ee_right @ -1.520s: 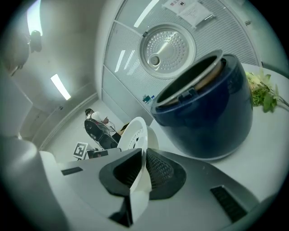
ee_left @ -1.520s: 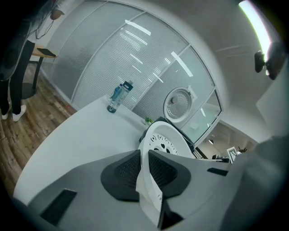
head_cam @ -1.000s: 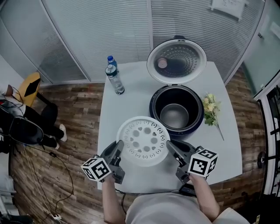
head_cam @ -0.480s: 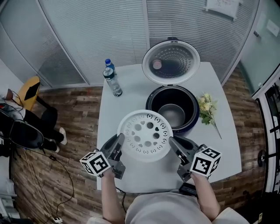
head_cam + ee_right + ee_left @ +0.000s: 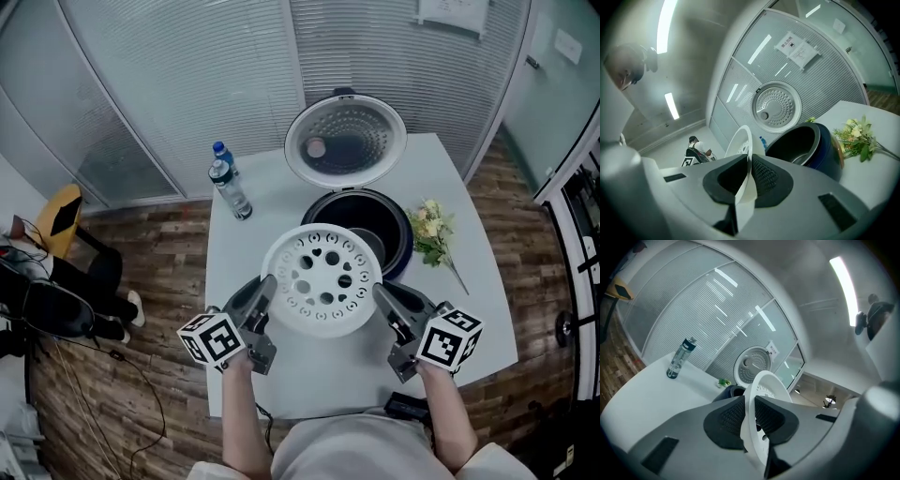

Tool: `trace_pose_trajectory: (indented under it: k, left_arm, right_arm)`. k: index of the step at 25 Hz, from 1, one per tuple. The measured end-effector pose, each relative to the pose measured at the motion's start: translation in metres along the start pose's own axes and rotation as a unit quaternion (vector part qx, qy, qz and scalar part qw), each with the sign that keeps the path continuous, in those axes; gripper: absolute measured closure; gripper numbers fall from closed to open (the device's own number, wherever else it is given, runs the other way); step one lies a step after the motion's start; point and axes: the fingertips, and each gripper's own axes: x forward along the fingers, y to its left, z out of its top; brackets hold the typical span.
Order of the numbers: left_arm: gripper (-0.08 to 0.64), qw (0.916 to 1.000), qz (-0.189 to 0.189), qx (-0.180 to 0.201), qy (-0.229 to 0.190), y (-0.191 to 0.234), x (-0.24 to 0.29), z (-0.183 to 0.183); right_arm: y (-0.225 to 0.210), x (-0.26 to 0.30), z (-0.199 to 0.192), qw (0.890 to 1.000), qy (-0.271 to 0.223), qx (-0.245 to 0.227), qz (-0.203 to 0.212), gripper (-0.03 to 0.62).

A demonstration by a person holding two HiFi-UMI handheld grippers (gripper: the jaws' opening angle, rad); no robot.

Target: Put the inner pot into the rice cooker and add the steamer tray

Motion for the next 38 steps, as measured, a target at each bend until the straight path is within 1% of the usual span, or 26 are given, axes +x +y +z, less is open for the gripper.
trace_pose_trajectory:
  k: [7,12,17,21,25,32,38]
  left_arm:
    - [0.499,0.9996,-0.019,0.012,0.018,-0.018,0.031,0.002]
    - [0.497,0.9987,-0.038,0.014,0.031,-0.027,0.054,0.000]
    - [0.499,0.9975,-0.043,0.027,0.050,-0.034,0.093,0.004]
    - [0.498,0.9968,-0.052,0.024,0.055,-0.033,0.106,0.004]
    - [0.497,0.9967,-0.053,0.014,0.060,-0.026,0.121,0.002]
    - [0.495,0.9972,-0.053,-0.001,0.052,-0.025,0.123,0.005]
    - [0.492,0.9982,-0.044,-0.007,0.038,-0.026,0.122,0.008]
  right_arm:
    - [-0.021,-0.017,0.012,0.999,-0.022,0.003,-0.031,0.552]
    - [-0.037,-0.026,0.021,0.998,-0.036,0.005,-0.057,0.552]
    - [-0.065,-0.029,0.038,0.996,-0.042,0.018,-0.078,0.552]
    - [-0.074,-0.028,0.046,0.995,-0.048,0.011,-0.090,0.552]
    - [-0.090,-0.020,0.052,0.994,-0.040,0.009,-0.104,0.552]
    - [-0.093,-0.016,0.057,0.994,-0.038,0.013,-0.098,0.551]
    - [-0.094,-0.015,0.055,0.994,-0.039,0.018,-0.097,0.549]
